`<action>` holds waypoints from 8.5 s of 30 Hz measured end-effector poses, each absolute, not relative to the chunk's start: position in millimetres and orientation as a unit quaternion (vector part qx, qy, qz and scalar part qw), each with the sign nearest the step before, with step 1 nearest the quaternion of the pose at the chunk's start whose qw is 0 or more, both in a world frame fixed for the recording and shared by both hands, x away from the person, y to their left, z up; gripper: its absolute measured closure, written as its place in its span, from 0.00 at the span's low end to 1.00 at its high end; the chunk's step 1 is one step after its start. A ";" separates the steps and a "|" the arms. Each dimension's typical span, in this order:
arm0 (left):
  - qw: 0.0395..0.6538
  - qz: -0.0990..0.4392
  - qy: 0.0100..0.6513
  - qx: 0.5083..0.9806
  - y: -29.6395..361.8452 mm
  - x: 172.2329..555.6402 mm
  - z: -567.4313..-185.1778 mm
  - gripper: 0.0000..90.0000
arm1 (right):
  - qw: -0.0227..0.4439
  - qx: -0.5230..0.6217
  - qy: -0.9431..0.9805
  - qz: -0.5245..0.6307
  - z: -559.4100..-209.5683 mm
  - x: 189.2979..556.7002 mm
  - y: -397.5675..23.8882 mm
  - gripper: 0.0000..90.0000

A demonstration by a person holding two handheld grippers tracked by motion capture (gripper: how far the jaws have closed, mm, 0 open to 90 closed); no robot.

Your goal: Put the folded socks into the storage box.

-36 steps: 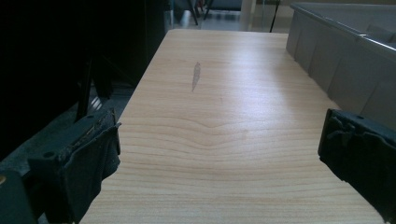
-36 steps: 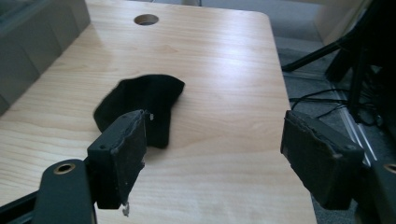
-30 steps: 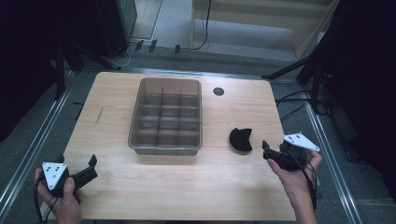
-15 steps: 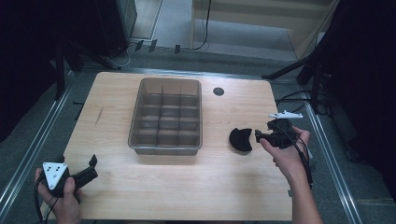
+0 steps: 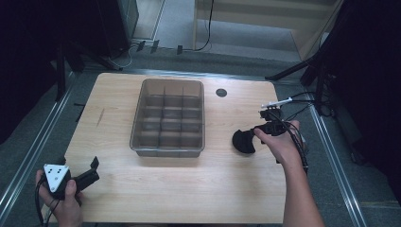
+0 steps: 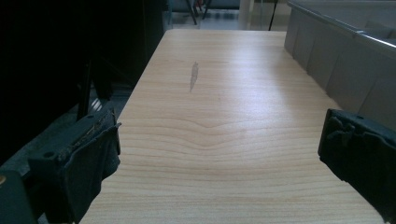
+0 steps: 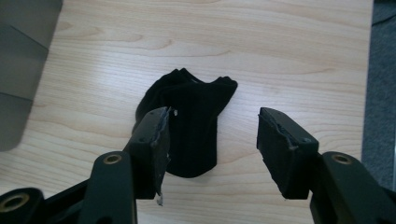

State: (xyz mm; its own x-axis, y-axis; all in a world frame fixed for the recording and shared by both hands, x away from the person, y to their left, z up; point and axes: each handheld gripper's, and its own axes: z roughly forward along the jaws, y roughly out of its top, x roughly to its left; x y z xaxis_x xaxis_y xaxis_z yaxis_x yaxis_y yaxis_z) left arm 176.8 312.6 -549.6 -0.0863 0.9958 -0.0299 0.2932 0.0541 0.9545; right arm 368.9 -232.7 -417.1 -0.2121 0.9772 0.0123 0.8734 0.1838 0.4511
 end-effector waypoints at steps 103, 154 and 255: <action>0.409 0.427 0.599 0.540 312.4 177.3 -549.7 0.00 | 0.096 0.718 0.688 0.053 -501.7 422.9 -167.4 0.58; 0.412 0.426 0.600 0.537 312.9 177.3 -549.4 0.00 | 0.091 0.650 0.738 0.155 -371.7 419.9 -80.9 0.83; 0.406 0.431 0.594 0.544 310.2 177.8 -549.5 0.00 | 0.035 0.615 0.768 0.175 -409.7 413.0 -76.3 0.60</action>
State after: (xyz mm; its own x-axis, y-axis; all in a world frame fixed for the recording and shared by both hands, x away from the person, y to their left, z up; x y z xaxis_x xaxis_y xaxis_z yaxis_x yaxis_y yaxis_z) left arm 177.8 310.2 -549.5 -0.0785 0.9968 -0.0145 0.2959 0.0372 0.9545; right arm 413.0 -76.3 -409.7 -0.2414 0.9569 0.1615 0.9323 0.1825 0.3124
